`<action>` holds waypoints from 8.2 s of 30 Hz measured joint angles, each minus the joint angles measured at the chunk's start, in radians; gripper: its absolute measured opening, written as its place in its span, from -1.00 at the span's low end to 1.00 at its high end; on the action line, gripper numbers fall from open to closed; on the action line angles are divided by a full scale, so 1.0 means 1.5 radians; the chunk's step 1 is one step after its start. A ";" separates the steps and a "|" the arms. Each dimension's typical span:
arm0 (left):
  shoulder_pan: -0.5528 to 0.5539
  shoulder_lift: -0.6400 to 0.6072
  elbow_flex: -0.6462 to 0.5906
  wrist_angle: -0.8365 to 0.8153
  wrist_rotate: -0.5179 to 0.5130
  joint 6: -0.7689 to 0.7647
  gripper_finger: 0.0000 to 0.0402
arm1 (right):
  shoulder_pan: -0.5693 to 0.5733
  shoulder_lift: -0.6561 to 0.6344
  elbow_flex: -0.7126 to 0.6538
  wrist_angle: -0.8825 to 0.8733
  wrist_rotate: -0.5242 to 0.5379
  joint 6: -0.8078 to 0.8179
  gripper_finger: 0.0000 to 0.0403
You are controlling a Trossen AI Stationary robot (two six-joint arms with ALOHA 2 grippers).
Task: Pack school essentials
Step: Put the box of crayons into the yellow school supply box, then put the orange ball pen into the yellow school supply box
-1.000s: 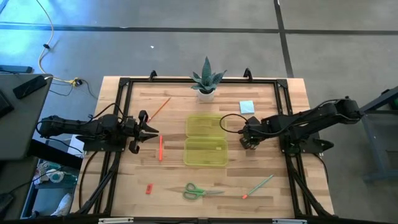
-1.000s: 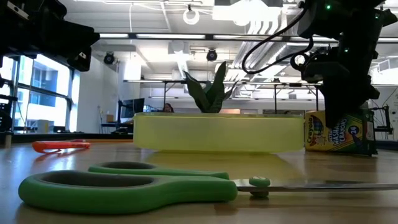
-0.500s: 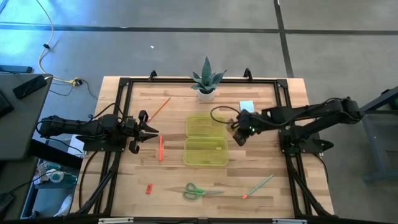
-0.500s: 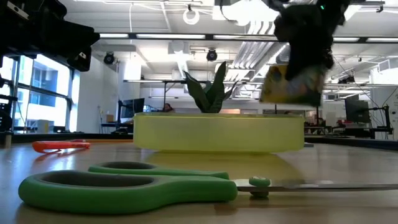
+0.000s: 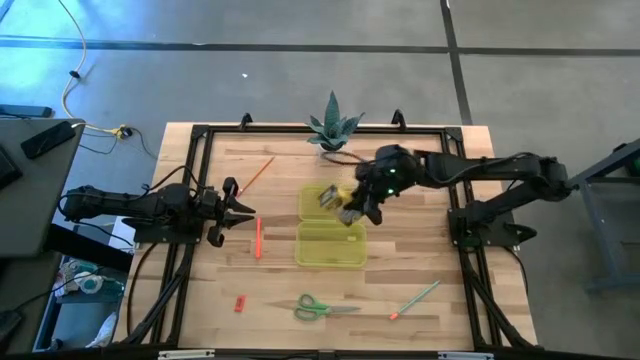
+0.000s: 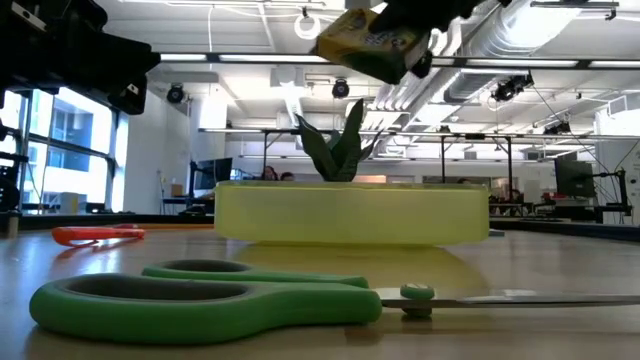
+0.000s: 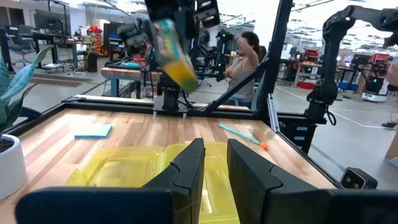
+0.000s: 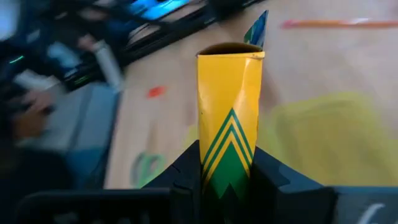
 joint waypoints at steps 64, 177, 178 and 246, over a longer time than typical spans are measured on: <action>0.000 0.000 0.000 -0.004 0.000 0.000 -0.69 | -0.019 0.337 -0.003 0.018 -0.260 -0.047 -0.26; -0.001 0.575 0.429 -0.627 -0.090 -0.526 -0.17 | -0.007 0.059 0.126 -0.379 0.431 -0.050 -0.14; -0.001 0.575 0.443 -0.651 -0.093 -0.526 -0.17 | -0.007 0.059 0.126 -0.379 0.431 -0.052 -0.14; -0.185 0.929 0.489 -0.633 -0.133 -0.715 -0.53 | -0.007 0.060 0.126 -0.381 0.431 -0.042 -0.14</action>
